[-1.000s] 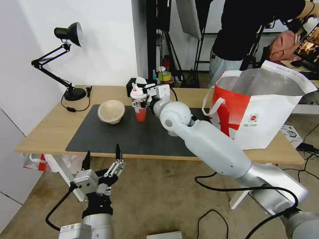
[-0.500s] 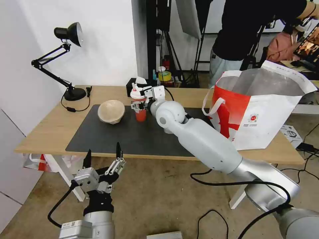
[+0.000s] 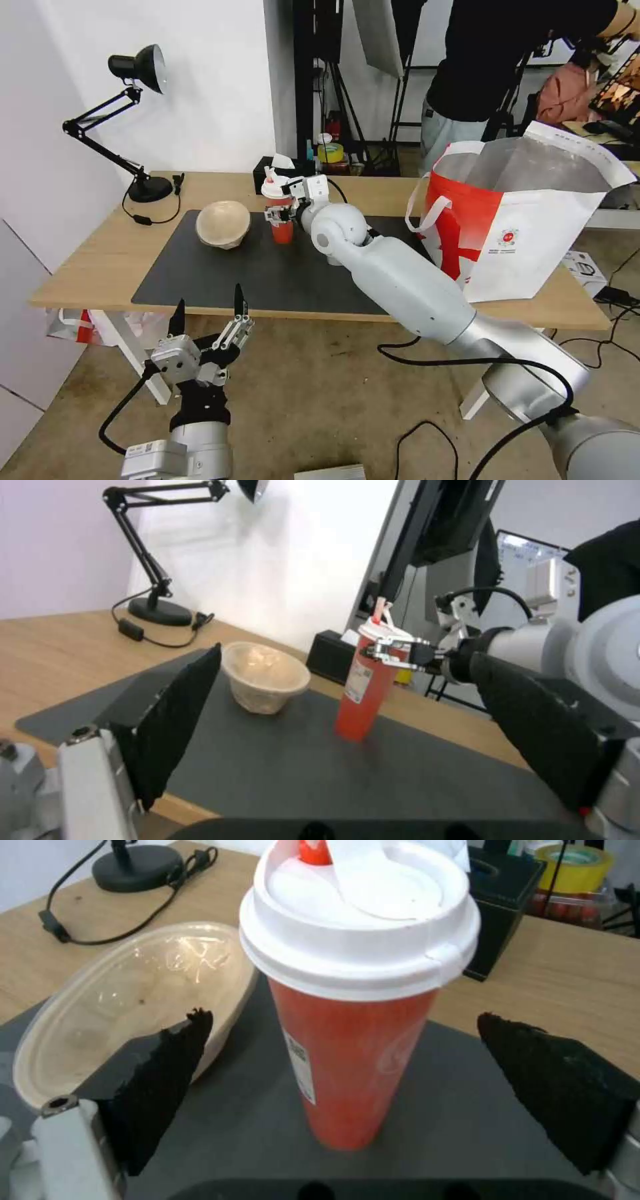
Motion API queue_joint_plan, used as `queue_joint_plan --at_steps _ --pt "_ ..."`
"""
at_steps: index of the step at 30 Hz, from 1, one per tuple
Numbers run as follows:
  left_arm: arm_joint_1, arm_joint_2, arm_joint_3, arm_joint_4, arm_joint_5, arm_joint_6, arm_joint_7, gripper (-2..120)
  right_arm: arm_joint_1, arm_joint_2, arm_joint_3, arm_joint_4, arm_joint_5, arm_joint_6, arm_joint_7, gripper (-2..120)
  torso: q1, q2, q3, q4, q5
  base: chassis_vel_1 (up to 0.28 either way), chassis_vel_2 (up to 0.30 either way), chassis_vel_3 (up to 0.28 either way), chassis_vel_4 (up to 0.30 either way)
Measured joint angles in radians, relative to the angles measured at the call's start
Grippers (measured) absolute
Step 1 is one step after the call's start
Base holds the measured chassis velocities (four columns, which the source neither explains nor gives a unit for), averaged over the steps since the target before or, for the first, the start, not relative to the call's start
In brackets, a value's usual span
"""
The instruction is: Pick up the trash from the table and place it into the takeout bag.
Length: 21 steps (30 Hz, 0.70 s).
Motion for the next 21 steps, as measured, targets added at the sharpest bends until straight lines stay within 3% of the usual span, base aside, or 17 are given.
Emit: queue_joint_plan --at_steps 21 --pt "0.001 -0.007 0.002 0.002 0.003 -0.006 0.0 100 0.01 0.055 0.011 -0.132 -0.052 0.036 -0.07 100 0.0 0.0 0.0 0.0 0.0 0.0 0.0 0.0 0.0"
